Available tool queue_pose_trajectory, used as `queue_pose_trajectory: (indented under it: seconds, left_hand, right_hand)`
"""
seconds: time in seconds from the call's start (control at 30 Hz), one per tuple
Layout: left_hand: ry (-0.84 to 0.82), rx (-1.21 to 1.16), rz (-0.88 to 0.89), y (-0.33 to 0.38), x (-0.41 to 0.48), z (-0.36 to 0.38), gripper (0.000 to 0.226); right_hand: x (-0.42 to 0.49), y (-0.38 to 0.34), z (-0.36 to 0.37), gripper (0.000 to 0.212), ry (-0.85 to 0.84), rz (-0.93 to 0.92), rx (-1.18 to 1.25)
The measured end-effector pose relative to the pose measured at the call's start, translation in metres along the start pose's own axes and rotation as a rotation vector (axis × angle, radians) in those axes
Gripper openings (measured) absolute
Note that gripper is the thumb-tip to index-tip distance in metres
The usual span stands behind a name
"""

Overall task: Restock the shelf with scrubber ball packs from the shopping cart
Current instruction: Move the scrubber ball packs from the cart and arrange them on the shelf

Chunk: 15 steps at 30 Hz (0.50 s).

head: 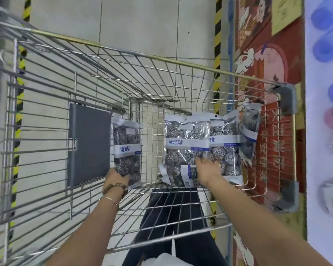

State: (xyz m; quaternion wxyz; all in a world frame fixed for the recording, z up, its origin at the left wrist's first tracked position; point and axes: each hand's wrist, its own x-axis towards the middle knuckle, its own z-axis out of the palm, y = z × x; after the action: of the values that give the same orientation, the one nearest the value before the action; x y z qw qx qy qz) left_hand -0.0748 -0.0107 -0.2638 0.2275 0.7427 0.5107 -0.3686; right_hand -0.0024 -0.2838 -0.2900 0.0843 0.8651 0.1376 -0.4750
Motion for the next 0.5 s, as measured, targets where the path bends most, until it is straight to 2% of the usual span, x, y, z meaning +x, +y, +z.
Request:
queue_pose_trajectory:
  seconds: [0.1, 0.2, 0.27, 0.33, 0.5]
  left_hand:
    - [0.036, -0.020, 0.037, 0.002, 0.008, 0.006, 0.034]
    - [0.091, -0.076, 0.016, 0.005, 0.009, 0.017, 0.040]
    - [0.036, -0.102, 0.013, 0.005, 0.011, 0.029, 0.048]
    - [-0.051, -0.103, 0.002, 0.004, 0.014, 0.040, 0.056]
    - [-0.043, 0.013, -0.002, 0.014, -0.001, 0.039, 0.036]
  right_hand:
    - [0.004, 0.002, 0.008, 0.050, -0.026, 0.005, -0.062]
    - [0.007, 0.006, 0.007, 0.035, -0.044, -0.003, -0.052]
    - [0.009, 0.011, 0.004, 0.030, -0.062, -0.003, -0.022]
    - [0.009, 0.016, -0.001, 0.031, -0.061, 0.004, 0.030]
    - [-0.005, 0.031, -0.011, 0.054, -0.037, 0.018, 0.156]
